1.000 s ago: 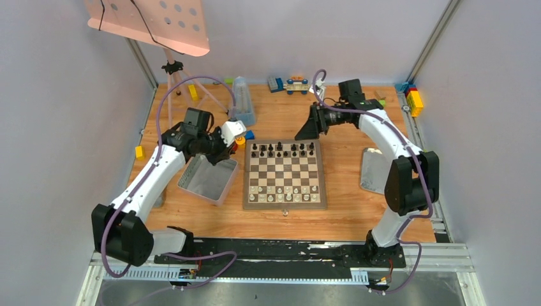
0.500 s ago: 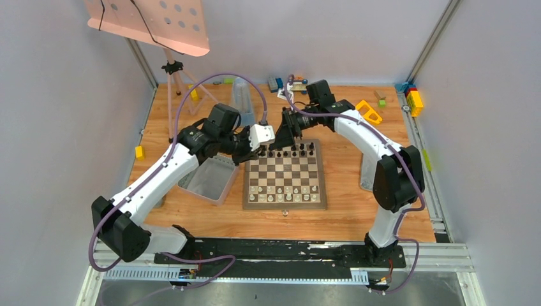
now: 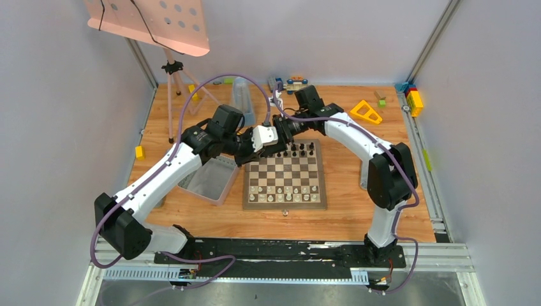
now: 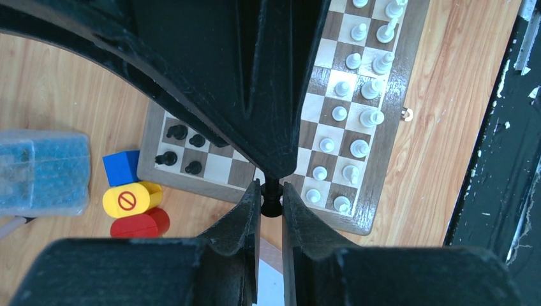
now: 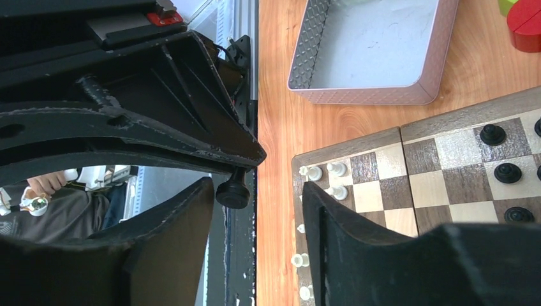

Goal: Set up the chess pieces on the board
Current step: Place the chess piece on the chessboard.

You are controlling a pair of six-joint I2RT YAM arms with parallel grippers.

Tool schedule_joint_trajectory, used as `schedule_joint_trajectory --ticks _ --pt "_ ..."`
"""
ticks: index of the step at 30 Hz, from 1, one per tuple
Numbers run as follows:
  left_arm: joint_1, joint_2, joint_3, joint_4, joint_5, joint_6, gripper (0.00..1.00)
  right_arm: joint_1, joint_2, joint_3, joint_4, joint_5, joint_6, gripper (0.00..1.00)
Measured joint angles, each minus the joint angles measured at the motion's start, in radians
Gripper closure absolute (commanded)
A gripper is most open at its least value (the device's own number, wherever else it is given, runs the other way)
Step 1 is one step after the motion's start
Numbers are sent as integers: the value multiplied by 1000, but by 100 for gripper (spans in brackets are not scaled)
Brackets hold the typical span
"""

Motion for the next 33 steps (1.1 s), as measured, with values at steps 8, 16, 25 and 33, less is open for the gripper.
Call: schedule_joint_trajectory --ticks 8,16,25,33 --pt "-1 6 0 -1 -18 -5 90 14 6 0 0 -13 13 72" --pt "-2 8 0 3 -25 -8 90 21 6 0 0 -16 14 68" --pt "-4 8 0 8 -35 -14 87 23 6 0 0 -15 14 89" --pt "-5 8 0 18 -62 -24 62 16 4 -3 1 -8 11 100"
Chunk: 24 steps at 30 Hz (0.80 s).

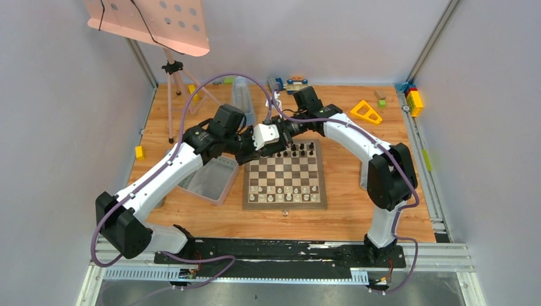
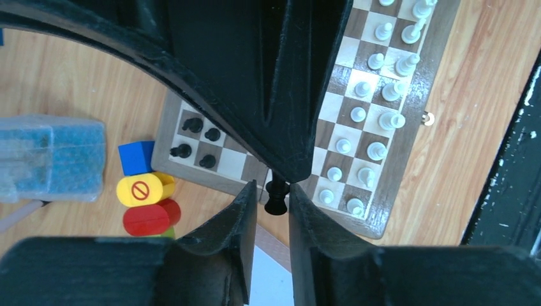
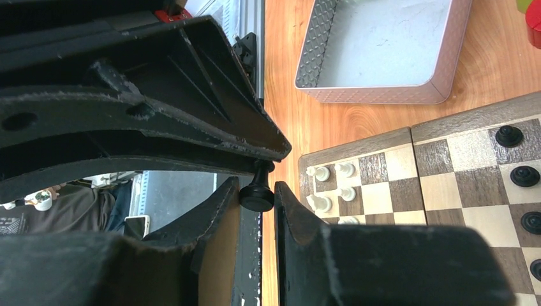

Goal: Set up the chess pieces on the board
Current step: Place the chess piece on the chessboard.

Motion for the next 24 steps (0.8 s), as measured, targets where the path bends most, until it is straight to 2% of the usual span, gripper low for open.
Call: schedule_joint_trajectory --ticks 5,13,18,24 --pt "5 -1 0 49 -35 -10 33 -31 -16 -9 -1 8 0 100" --pt "112 -4 -5 161 51 -51 6 -129 -64 -22 3 -24 28 100" --pt "158 -4 -34 238 229 -29 4 -180 -83 -53 57 -79 102 100" --pt "155 22 -56 350 401 -28 20 -188 -84 -84 127 -127 185 100"
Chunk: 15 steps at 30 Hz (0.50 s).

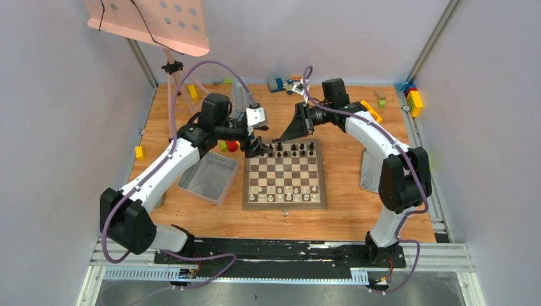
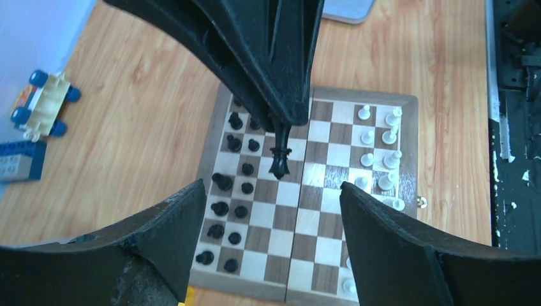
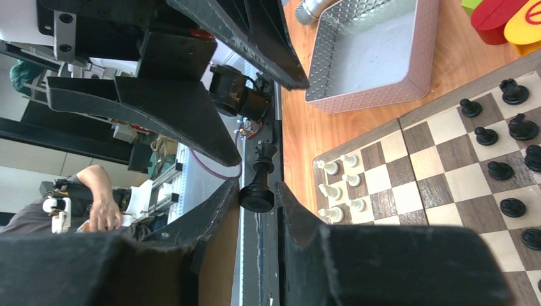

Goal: Set up the chess pieces on the board
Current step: Place the chess piece on the chessboard.

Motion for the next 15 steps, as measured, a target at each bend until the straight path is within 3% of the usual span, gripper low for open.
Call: schedule_joint_trajectory --ticks 15 --pt "0 37 -52 180 104 -50 42 0 0 -21 100 -56 101 100"
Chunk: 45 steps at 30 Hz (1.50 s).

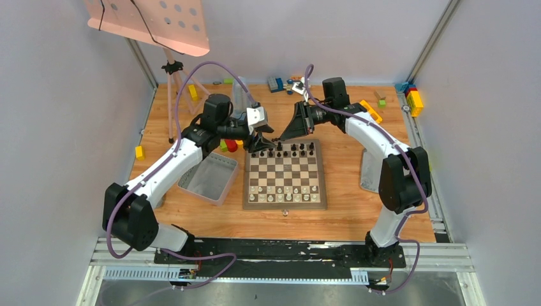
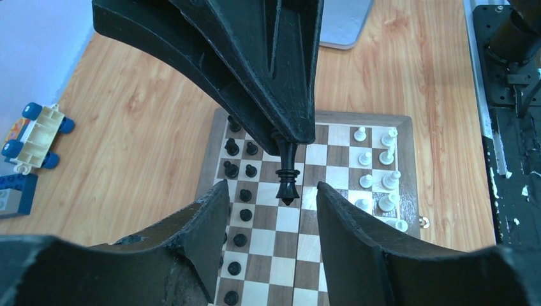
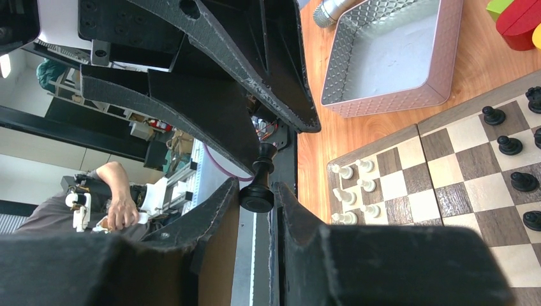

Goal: Set up the chess pieces on the board
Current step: Place the chess piece on the chessboard.

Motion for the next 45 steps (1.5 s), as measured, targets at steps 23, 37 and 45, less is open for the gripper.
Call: schedule_joint_trajectory --ticks 23,37,45 --pt "-18 2 -1 3 11 -6 99 -2 0 -13 33 -3 29 100" --pt "-46 26 133 -253 -103 102 100 -15 -2 -37 24 44 -17 44" --pt "-146 179 380 -645 -400 261 100 -205 -92 -115 -71 116 -154 43"
